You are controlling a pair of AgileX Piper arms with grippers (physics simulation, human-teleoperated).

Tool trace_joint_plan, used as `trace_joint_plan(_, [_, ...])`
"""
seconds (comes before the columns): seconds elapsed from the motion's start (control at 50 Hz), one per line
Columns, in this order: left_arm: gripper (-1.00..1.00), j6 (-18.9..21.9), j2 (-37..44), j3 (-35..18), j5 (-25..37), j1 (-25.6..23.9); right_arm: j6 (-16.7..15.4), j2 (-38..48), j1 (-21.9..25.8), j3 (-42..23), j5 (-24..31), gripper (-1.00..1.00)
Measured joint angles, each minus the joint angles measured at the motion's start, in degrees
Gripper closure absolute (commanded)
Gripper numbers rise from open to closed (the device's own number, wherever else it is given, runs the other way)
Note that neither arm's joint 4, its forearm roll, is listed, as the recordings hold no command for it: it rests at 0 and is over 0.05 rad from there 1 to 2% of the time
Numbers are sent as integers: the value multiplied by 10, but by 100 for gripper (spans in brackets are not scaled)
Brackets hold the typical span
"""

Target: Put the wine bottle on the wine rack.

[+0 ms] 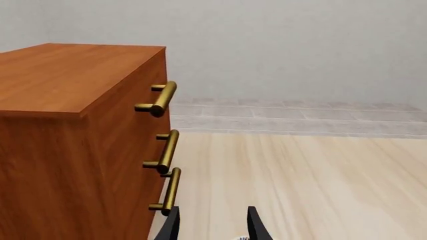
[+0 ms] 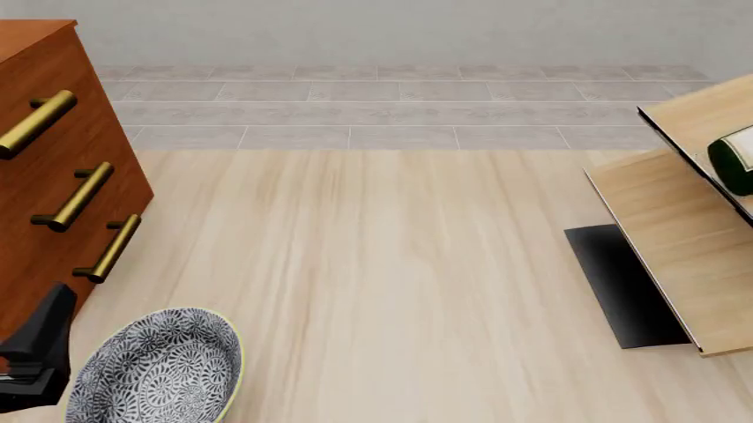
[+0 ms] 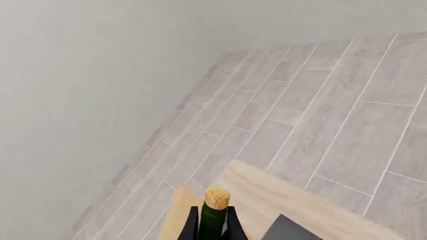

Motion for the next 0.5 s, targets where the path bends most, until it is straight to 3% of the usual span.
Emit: trace_joint_plan(0.5, [-100,2,0,0,0,0,7,21,-7,10,-20,100])
